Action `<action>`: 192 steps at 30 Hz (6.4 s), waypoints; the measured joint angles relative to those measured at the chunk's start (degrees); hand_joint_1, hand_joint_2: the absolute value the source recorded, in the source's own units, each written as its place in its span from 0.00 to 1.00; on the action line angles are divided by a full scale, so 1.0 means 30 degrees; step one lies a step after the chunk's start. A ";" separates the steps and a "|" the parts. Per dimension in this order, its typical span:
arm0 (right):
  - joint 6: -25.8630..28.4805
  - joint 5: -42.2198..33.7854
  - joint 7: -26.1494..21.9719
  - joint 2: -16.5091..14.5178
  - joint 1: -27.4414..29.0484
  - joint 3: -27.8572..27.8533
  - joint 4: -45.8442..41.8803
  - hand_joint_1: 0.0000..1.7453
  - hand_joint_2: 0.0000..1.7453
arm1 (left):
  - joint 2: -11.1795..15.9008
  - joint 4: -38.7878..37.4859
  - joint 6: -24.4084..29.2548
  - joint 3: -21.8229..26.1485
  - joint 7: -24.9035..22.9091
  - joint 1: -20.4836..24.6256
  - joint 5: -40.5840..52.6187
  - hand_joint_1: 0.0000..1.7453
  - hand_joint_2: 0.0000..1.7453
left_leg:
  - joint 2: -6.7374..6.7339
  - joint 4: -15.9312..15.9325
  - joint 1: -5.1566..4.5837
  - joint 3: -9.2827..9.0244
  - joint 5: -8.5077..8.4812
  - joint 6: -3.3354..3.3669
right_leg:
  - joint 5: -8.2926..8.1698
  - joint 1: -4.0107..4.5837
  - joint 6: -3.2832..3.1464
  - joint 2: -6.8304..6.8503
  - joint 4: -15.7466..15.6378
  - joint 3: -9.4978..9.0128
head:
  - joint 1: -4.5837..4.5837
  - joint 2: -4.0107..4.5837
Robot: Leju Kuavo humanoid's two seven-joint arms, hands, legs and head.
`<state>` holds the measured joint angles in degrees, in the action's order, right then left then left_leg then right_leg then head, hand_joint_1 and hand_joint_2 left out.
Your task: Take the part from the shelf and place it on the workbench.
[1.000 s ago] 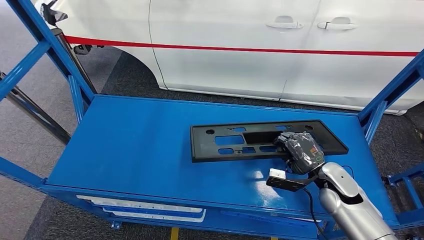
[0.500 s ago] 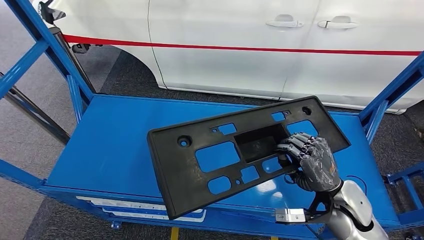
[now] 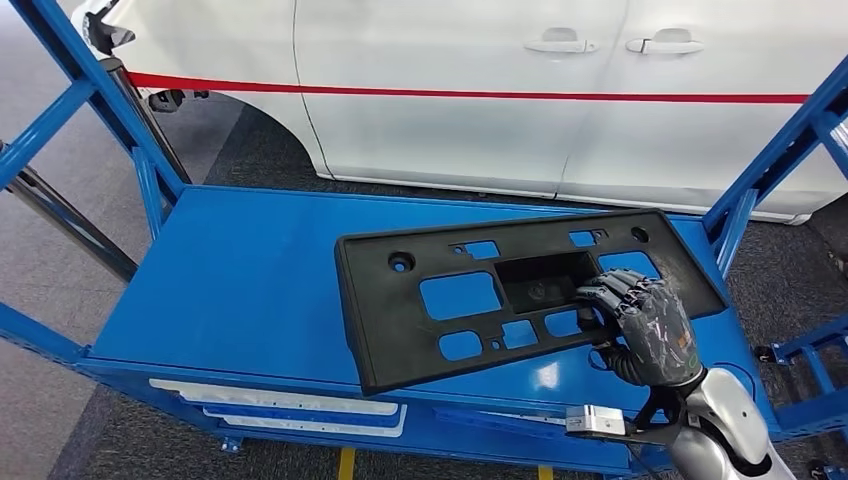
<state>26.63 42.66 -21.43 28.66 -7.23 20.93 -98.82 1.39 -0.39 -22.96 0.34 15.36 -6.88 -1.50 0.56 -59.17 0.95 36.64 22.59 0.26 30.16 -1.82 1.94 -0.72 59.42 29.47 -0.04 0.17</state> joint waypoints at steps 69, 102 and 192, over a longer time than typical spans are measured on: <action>-1.1758 0.6788 -0.1932 -0.2938 0.4494 -2.9621 1.2626 1.00 1.00 | 0.2117 0.0022 -0.2408 0.4941 0.0211 -0.1833 0.0662 0.00 0.00 | -0.0320 -0.4925 -0.0261 0.0154 0.4368 -0.0181 | -0.0691 0.0186 -0.1021 0.0474 -0.0155 0.0738 | -0.0040 0.0000; -1.3314 0.1530 -0.1484 -0.4869 0.3930 -2.6965 0.6208 1.00 1.00 | 0.2170 -0.0007 -0.2074 0.4749 0.0503 -0.1339 0.0003 0.00 0.00 | -0.0337 -0.4117 -0.0554 -0.1012 0.3162 0.0361 | -0.1166 0.0340 -0.0999 0.0437 0.0408 0.1966 | 0.0020 0.0000; -0.1803 0.5045 0.5782 0.0570 0.5961 -1.1090 0.0240 1.00 1.00 | 0.6634 -0.0027 -0.2803 0.0695 0.1657 -0.0343 0.6280 0.00 0.00 | -0.0395 -0.4373 -0.0321 -0.0108 0.4831 -0.0285 | -0.1002 0.0429 -0.0970 0.0155 -0.0260 0.1263 | -0.0038 0.0000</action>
<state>21.22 57.79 -4.08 30.37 10.66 -12.34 -98.10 21.29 -0.48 -31.37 2.43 20.33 -7.91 17.34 -0.63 -72.29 -0.01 36.32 37.09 -0.59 27.15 -0.54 -0.97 -0.25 58.64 33.26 -0.15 0.17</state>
